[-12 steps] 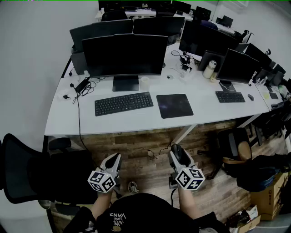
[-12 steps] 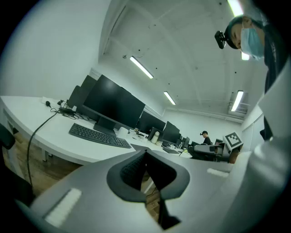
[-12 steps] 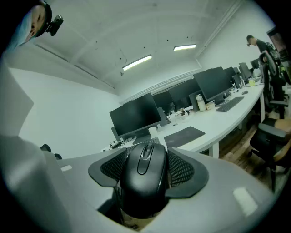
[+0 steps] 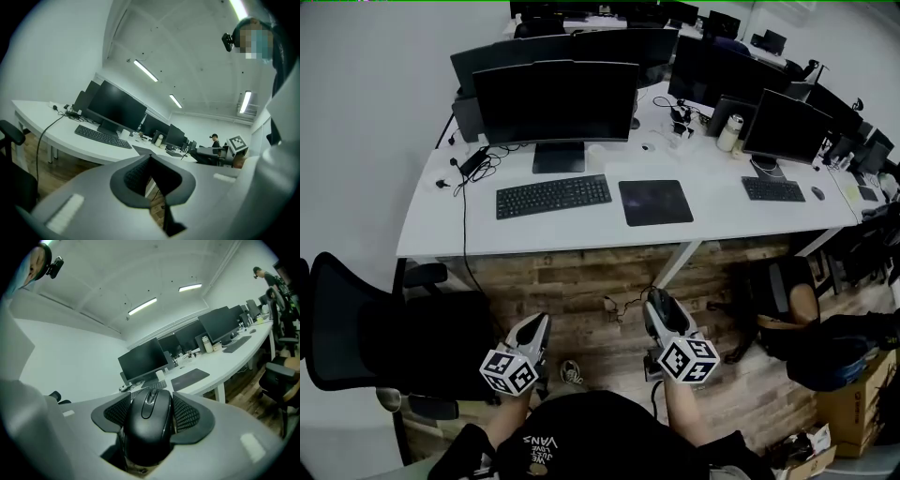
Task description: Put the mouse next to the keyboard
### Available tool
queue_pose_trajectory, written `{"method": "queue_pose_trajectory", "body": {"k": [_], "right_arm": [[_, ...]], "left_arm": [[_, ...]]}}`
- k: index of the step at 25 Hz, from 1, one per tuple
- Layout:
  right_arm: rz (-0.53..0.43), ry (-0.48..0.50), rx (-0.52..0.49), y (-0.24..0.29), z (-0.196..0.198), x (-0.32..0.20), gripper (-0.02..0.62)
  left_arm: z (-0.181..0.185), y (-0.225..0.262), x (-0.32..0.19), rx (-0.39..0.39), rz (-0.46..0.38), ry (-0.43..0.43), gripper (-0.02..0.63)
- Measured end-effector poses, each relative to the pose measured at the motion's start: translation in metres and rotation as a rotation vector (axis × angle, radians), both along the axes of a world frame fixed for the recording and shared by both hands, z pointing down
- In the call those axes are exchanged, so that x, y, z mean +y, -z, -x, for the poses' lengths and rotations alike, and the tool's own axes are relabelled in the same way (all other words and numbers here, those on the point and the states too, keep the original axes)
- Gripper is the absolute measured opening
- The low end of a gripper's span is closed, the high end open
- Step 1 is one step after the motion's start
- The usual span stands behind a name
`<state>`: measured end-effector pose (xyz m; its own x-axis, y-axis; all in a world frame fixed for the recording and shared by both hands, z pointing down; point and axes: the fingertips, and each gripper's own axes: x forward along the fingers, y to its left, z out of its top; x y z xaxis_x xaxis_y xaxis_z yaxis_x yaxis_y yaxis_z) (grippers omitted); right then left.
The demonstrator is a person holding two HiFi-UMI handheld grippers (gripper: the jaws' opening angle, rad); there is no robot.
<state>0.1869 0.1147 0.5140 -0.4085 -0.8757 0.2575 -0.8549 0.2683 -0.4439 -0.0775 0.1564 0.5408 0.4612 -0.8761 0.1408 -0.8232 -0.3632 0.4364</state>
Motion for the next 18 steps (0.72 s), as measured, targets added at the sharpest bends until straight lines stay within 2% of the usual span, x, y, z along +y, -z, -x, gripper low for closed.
{"method": "queue_pose_trajectory", "body": {"k": [5,11,18], "right_arm": [[-0.039,0.014,-0.014,0.009,-0.012,0.010,0.282],[-0.018,0.025,-0.015,-0.002,-0.019,0.015,0.281],[0.004,-0.026,-0.002,-0.008,-0.019,-0.009,0.281]], "left_arm": [[-0.005,0.002,0.022,-0.018,-0.001,0.028,0.002],[-0.009,-0.007,0.037,-0.031,0.024,0.039,0.002],[-0.011,-0.016,0.000,-0.002,0.045,-0.015,0.002]]}}
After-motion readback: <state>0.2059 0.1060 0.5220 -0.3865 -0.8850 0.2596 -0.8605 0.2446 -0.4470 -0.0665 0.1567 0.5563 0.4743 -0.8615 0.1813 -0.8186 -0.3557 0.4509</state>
